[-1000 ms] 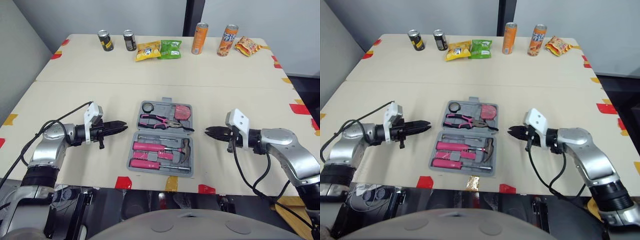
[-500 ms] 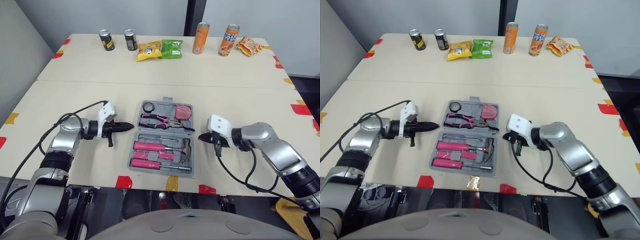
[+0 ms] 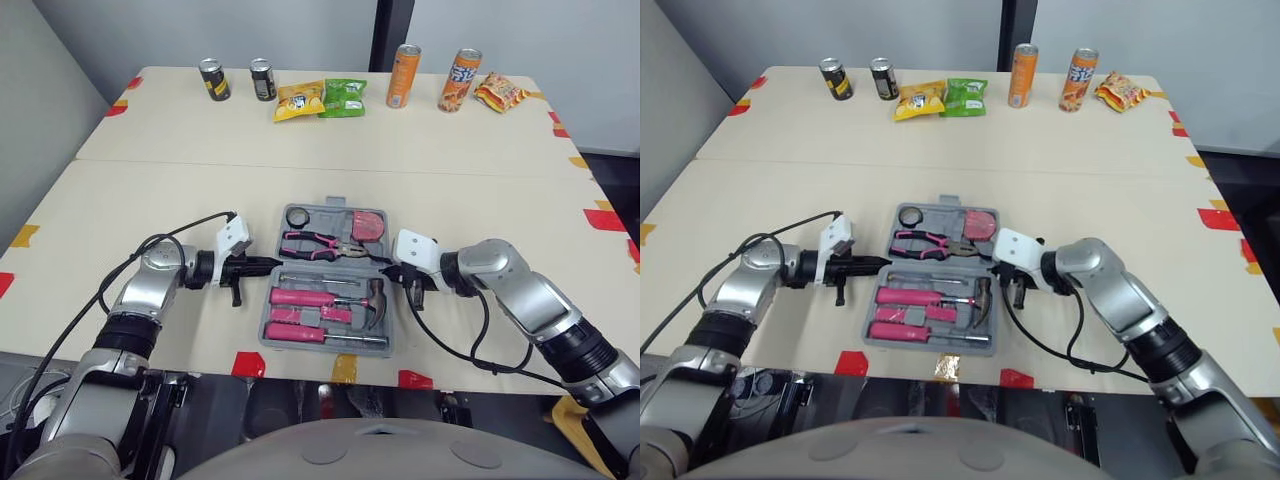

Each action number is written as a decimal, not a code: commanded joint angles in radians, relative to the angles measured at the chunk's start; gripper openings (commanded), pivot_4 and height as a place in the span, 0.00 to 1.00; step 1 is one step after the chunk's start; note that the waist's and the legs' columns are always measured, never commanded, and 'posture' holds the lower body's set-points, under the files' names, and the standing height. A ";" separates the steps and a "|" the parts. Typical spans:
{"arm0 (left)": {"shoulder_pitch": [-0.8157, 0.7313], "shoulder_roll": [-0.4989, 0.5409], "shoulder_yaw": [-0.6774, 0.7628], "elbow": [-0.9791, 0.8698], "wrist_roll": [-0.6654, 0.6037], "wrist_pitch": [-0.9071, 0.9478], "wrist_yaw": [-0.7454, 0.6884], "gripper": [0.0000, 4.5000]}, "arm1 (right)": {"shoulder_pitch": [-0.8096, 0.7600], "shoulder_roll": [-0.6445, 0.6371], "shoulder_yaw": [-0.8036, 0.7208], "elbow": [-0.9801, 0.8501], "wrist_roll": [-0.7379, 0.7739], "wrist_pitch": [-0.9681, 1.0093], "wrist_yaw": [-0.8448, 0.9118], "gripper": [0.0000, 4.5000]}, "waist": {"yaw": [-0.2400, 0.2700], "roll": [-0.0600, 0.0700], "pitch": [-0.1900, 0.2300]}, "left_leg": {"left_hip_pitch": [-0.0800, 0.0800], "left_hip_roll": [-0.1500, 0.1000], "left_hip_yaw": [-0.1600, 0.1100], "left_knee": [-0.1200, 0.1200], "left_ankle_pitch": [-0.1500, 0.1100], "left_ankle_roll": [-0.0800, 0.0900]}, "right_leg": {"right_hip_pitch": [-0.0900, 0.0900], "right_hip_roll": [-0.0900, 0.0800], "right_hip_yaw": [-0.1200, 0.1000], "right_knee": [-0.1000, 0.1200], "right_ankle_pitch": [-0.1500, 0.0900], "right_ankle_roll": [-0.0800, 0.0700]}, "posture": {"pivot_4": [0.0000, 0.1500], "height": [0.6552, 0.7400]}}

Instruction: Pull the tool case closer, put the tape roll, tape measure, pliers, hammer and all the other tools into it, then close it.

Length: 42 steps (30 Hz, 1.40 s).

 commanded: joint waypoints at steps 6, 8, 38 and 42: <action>0.063 -0.012 -0.021 -0.155 -0.039 0.037 -0.018 0.02 | 0.087 -0.037 -0.002 -0.139 0.037 0.036 0.038 0.00 | 0.010 0.000 0.001 | 0.000 0.000 0.000 -0.001 0.000 0.000 | 0.000 0.000 0.000 0.000 0.000 0.000 | 1.00 1.00; 0.078 -0.010 -0.022 -0.170 -0.039 0.041 -0.016 0.02 | 0.111 -0.045 -0.009 -0.167 0.043 0.051 0.036 0.00 | 0.010 0.000 0.001 | 0.000 0.000 0.000 -0.001 0.000 -0.001 | 0.000 0.000 0.000 -0.001 0.000 0.000 | 1.00 1.00; 0.149 -0.013 0.019 -0.173 -0.052 0.000 0.047 0.02 | 0.178 -0.053 -0.088 -0.185 0.045 0.052 -0.025 0.00 | 0.008 0.002 0.002 | 0.002 0.000 0.000 -0.002 -0.003 -0.004 | 0.001 0.000 0.000 0.001 0.001 0.001 | 1.00 1.00; 0.197 -0.005 0.111 -0.207 -0.166 0.002 0.007 0.02 | 0.229 -0.077 -0.196 -0.174 0.111 -0.003 -0.010 0.00 | 0.007 0.003 0.004 | 0.001 0.000 0.001 -0.002 -0.002 -0.004 | 0.000 0.000 0.000 0.000 0.001 0.001 | 1.00 1.00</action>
